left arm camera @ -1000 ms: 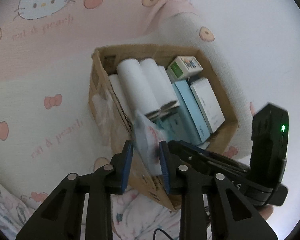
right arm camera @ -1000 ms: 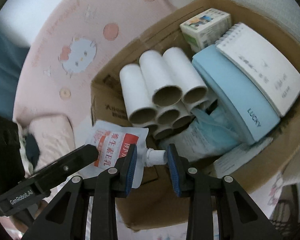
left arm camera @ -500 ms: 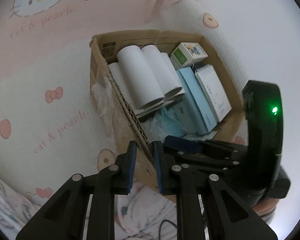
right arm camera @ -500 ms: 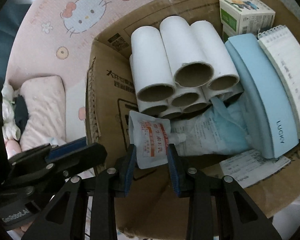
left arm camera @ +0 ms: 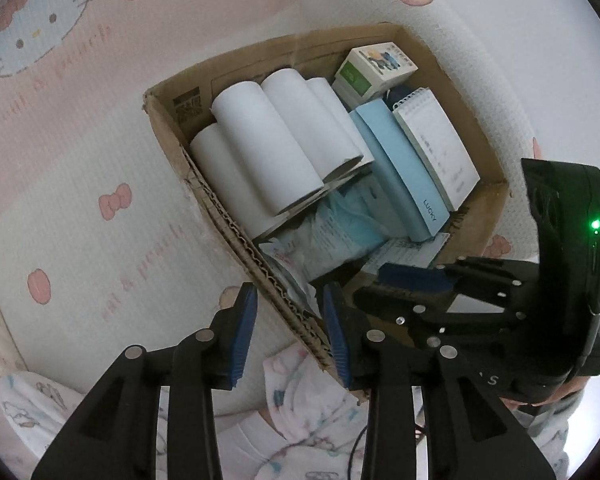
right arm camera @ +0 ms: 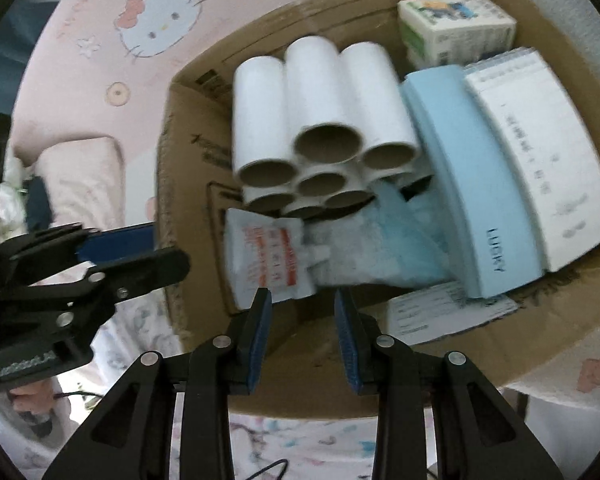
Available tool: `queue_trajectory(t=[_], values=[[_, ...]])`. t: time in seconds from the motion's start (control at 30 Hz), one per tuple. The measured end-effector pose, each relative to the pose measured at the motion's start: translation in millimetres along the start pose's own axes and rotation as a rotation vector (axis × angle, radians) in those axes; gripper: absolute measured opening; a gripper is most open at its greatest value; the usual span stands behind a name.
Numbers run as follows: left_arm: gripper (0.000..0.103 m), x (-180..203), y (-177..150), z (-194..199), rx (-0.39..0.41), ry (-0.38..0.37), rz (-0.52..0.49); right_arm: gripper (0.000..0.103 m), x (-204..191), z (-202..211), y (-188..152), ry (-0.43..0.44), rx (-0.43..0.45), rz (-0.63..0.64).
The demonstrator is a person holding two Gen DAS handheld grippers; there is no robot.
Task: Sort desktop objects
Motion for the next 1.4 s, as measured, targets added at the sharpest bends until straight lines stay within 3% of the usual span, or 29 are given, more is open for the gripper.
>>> queue_trajectory(t=[0.07, 0.17, 0.4, 0.67, 0.8, 0.93, 1.03, 1.1, 1.3, 1.4], values=[[0.029, -3, 1, 3, -0.002, 0.007, 0.007, 0.033, -4, -1, 3, 0.041, 0.004, 0.006], [0.022, -6, 4, 10, 0.002, 0.003, 0.014, 0.046, -6, -2, 4, 0.021, 0.015, 0.022], [0.02, 0, 19, 35, 0.04, -0.036, 0.001, 0.046, -17, -21, 12, 0.037, -0.013, 0.045], [0.021, 23, 22, 17, -0.031, -0.045, -0.064, 0.046, -9, -34, 14, -0.032, -0.052, 0.094], [0.021, 30, 23, 7, -0.061, -0.04, -0.07, 0.04, 0, -28, 12, -0.008, -0.019, 0.075], [0.021, 33, 26, 4, -0.067, -0.064, -0.065, 0.036, 23, -13, 13, -0.051, 0.03, 0.034], [0.021, 39, 30, -5, -0.078, -0.067, -0.067, 0.026, 44, -10, 13, -0.106, 0.031, 0.01], [0.021, 44, 31, -13, -0.094, -0.075, -0.076, 0.018, 47, -16, 12, -0.097, 0.015, 0.01], [0.02, 57, 28, -47, -0.163, -0.031, -0.085, 0.018, 48, -23, 14, -0.1, 0.014, 0.017], [0.02, 59, 31, -52, -0.184, -0.02, -0.082, 0.018, 55, -18, 16, -0.225, 0.012, 0.045]])
Point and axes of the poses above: each gripper's, at about its wrist camera, not at the fingertips, and z roughly against the way its jaws point, x to its right, y to its top, the point moved 5 cm from there along -z, roughly the way its jaws point, and after that the axes turned 8 degrees about z, right-handed, at the moved point
